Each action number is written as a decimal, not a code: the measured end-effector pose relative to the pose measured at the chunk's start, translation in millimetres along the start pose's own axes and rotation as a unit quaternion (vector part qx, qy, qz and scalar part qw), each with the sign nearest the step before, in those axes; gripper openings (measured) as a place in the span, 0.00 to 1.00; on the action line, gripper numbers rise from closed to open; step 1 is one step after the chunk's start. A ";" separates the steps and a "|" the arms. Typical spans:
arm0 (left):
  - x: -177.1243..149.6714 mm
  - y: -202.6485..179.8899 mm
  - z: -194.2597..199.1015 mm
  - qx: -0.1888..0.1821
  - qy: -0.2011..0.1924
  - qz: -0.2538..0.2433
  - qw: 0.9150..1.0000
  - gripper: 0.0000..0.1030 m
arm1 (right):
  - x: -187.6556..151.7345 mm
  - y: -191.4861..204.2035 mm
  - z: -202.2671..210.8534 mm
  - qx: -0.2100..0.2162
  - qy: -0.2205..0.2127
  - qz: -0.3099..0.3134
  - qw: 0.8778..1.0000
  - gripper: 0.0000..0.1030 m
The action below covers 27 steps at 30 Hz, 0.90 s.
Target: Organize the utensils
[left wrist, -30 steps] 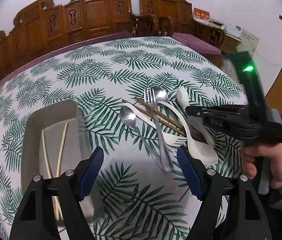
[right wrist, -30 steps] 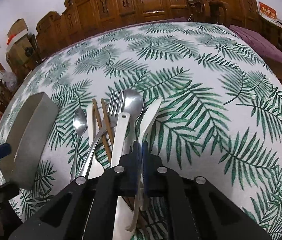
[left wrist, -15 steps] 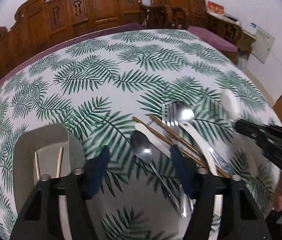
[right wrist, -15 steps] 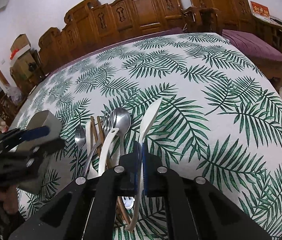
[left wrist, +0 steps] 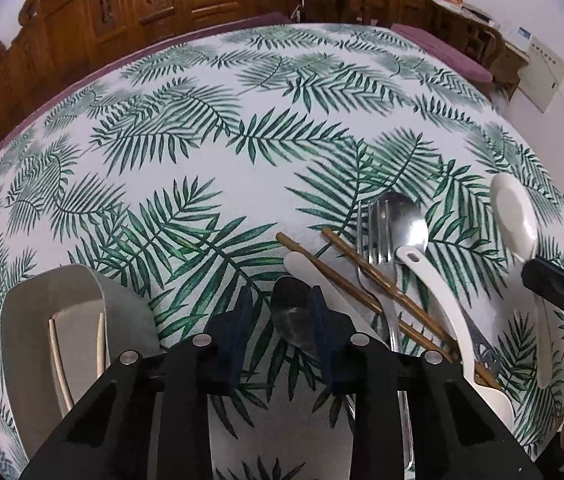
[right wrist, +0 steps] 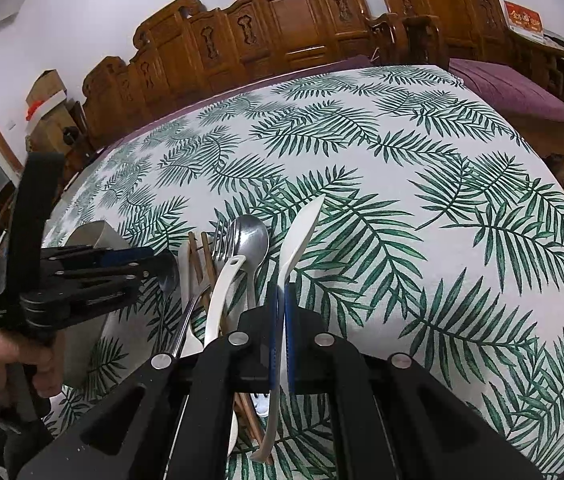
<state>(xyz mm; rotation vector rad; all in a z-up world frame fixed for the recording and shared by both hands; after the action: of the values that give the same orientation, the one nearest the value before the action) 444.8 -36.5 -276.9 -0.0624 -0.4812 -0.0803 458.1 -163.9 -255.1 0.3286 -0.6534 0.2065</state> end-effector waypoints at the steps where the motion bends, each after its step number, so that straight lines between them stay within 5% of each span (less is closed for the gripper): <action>1: 0.2 0.0 -1.9 0.002 0.004 0.000 1.000 0.25 | 0.0 0.1 -0.1 0.000 0.000 0.000 1.000 0.05; 13: -2.4 -6.8 11.2 -0.017 -0.011 -0.010 1.000 0.00 | -0.2 3.5 0.7 0.002 0.000 0.003 1.000 0.05; 27: 1.4 -8.4 84.2 -0.022 -0.075 -0.030 0.997 0.00 | -3.4 23.2 10.1 0.013 -0.010 0.015 1.000 0.04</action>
<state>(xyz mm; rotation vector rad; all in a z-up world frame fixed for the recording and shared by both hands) 406.5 -38.3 -201.5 -0.0977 -0.6309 -0.1465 443.1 -146.3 -244.3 0.3461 -0.6771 0.2416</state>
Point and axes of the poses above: each gripper's, at about its wrist camera, not at the fingertips, and z roughly against the way its jaws point, y to its left, x to its top, the point moved 5 cm from there along -z, roughly the way its jaws point, and after that the axes turned 4 degrees about -x, right-handed, at the moved point
